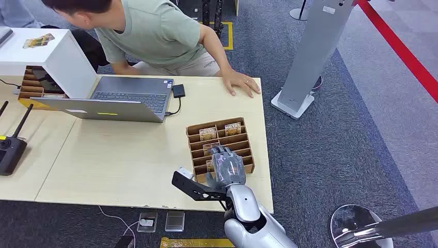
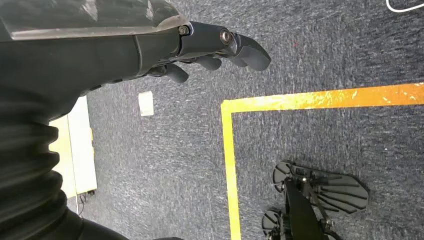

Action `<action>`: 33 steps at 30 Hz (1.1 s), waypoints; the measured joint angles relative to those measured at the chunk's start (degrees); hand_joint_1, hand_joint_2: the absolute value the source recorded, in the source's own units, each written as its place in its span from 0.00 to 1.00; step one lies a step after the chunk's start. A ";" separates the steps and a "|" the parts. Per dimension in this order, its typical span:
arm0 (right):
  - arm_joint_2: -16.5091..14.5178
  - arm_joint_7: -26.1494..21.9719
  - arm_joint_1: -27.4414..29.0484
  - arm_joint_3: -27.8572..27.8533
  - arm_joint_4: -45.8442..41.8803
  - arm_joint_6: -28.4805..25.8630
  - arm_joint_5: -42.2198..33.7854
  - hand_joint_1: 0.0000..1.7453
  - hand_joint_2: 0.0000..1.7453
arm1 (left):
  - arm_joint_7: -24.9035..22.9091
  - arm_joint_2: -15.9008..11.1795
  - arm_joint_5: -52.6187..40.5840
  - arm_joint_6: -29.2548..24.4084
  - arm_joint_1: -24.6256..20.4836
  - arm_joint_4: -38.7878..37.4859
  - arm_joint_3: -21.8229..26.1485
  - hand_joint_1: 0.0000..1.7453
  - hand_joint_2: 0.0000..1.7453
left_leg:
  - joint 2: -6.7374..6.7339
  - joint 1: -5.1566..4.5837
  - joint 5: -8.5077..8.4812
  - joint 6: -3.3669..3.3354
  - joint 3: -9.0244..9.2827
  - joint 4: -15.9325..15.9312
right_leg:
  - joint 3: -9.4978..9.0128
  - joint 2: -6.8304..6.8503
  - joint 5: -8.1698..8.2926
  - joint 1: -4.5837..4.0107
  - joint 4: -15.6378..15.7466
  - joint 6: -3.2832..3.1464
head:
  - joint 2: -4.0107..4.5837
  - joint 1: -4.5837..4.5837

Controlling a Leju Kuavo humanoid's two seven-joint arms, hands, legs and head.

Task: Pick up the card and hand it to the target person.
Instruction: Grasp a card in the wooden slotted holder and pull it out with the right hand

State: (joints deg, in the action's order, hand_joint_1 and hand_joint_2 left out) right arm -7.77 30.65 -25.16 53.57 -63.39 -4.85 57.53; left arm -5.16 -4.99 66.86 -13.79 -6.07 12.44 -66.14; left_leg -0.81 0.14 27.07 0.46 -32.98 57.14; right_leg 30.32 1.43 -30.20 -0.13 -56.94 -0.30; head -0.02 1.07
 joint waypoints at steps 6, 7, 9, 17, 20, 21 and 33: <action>-0.46 -0.50 -0.17 0.01 1.42 -0.09 0.09 0.38 1.00 | -0.01 0.01 0.02 -0.11 0.00 0.00 0.00 0.00 1.00 | 0.00 0.00 0.00 0.00 0.00 0.00 | 0.00 0.00 0.00 0.00 0.00 0.00 | 0.00 0.00; -0.51 -0.54 -0.18 0.01 1.65 -0.09 0.09 0.38 1.00 | -0.02 0.01 0.02 -0.11 0.00 0.00 0.00 0.00 1.00 | 0.00 0.00 0.00 0.00 0.00 0.00 | 0.00 0.00 0.00 0.00 0.00 0.00 | 0.00 0.00; -0.54 -0.59 -0.18 0.01 2.03 -0.09 0.09 0.38 1.00 | -0.05 0.01 0.02 -0.10 0.00 0.00 0.00 0.00 1.00 | 0.00 0.00 0.00 0.00 0.00 0.00 | 0.00 0.00 0.00 0.00 0.00 0.00 | 0.00 0.00; -0.55 -0.60 -0.18 0.00 3.07 -0.07 0.09 0.39 1.00 | -0.09 0.01 0.02 -0.11 0.00 0.00 0.00 0.00 1.00 | 0.00 0.00 0.00 0.00 0.00 0.00 | 0.00 0.00 0.00 0.00 0.00 0.00 | 0.00 0.00; -0.56 -0.60 -0.18 0.00 3.38 -0.04 0.09 0.39 1.00 | -0.09 0.01 0.03 -0.11 0.00 0.00 0.00 0.00 1.00 | 0.00 0.00 0.00 0.00 0.00 0.00 | 0.00 0.00 0.00 0.00 0.00 0.00 | 0.00 0.00; -0.56 -0.60 -0.18 0.00 3.44 -0.03 0.09 0.39 1.00 | -0.09 0.01 0.04 -0.12 0.00 0.00 0.00 0.00 1.00 | 0.00 0.00 0.00 0.00 0.00 0.00 | 0.00 0.00 0.00 0.00 0.00 0.00 | 0.00 0.00; -0.57 -0.60 -0.19 0.01 3.80 0.08 0.09 0.39 1.00 | -0.09 0.01 0.04 -0.16 0.00 0.00 0.00 0.00 1.00 | 0.00 0.00 0.00 0.00 0.00 0.00 | 0.00 0.00 0.00 0.00 0.00 0.00 | 0.00 0.00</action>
State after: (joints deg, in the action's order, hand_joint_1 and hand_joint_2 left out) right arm -8.34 30.05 -25.35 53.58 -59.59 -4.77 57.61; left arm -5.25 -4.98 66.90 -13.95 -6.07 12.44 -66.14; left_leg -0.81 0.14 27.07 0.46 -32.98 57.14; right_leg 30.32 1.43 -30.20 -0.13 -56.93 -0.29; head -0.03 1.07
